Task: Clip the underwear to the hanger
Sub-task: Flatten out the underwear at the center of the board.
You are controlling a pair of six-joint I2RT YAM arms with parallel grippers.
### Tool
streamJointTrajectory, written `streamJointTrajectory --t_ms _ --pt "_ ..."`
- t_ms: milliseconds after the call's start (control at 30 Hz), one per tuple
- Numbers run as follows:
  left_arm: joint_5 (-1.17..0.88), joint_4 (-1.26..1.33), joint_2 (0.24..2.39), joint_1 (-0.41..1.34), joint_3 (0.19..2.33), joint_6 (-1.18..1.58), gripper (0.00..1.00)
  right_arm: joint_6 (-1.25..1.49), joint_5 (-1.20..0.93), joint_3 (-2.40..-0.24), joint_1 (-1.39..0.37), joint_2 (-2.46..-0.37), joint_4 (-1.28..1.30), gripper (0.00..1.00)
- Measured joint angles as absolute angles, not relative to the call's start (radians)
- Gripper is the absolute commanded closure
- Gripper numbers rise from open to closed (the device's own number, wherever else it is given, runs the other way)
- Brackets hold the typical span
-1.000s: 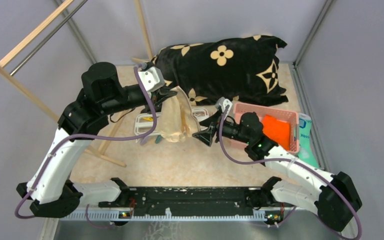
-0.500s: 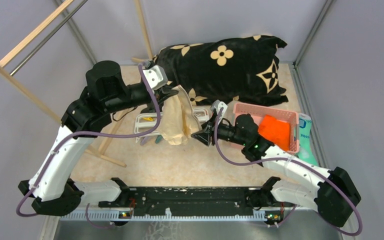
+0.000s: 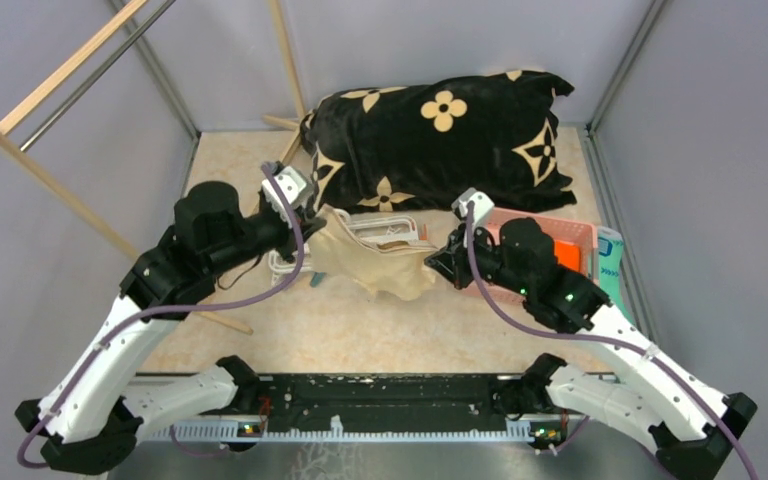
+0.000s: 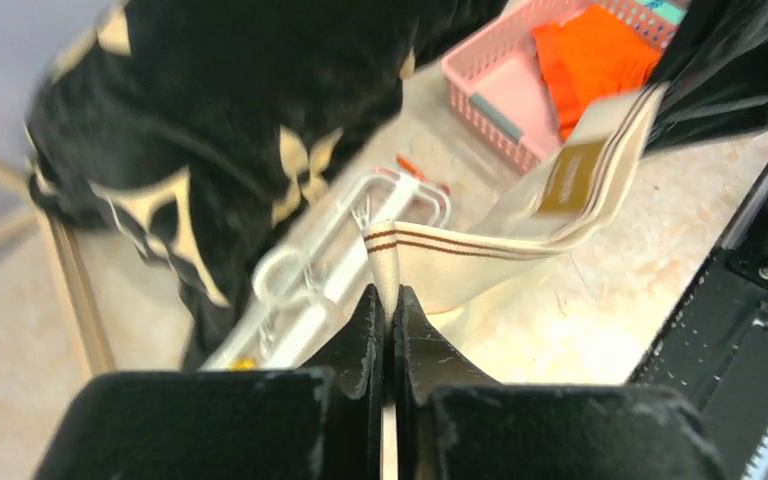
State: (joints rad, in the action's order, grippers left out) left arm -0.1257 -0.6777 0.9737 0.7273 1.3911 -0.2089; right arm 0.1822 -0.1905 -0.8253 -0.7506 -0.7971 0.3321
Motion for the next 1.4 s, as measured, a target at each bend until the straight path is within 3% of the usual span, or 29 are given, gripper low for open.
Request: streamJointTrajectory --t_ms 200,333,600,767,967,1200,1400 --pt "-0.023 -0.696 0.782 0.728 1.151 0.024 1.0 0.185 -0.292 -0.966 -0.751 -0.795 0.65 1.0" --pt "0.048 -0.78 0.696 0.729 1.123 0.2 1.0 0.196 -0.436 -0.988 -0.751 -0.822 0.794 1.0" --pt "0.064 -1.004 0.622 0.735 1.172 0.477 1.0 0.283 -0.65 -1.018 -0.766 -0.757 0.905 1.0" --pt "0.101 -0.914 0.58 0.735 0.943 0.63 1.0 0.291 -0.583 -0.936 -0.77 -0.806 0.879 1.0" --pt "0.267 -0.69 0.804 0.734 0.635 0.742 1.0 0.272 -0.364 -0.848 -0.747 -1.221 0.754 1.0" --pt "0.44 -0.421 1.079 0.731 0.628 0.731 0.99 0.255 -0.218 -0.928 -0.705 -1.419 0.651 1.0" --pt "0.487 -0.303 1.203 0.722 0.628 0.706 0.93 0.234 -0.184 -0.963 -0.663 -1.543 0.6 0.88"
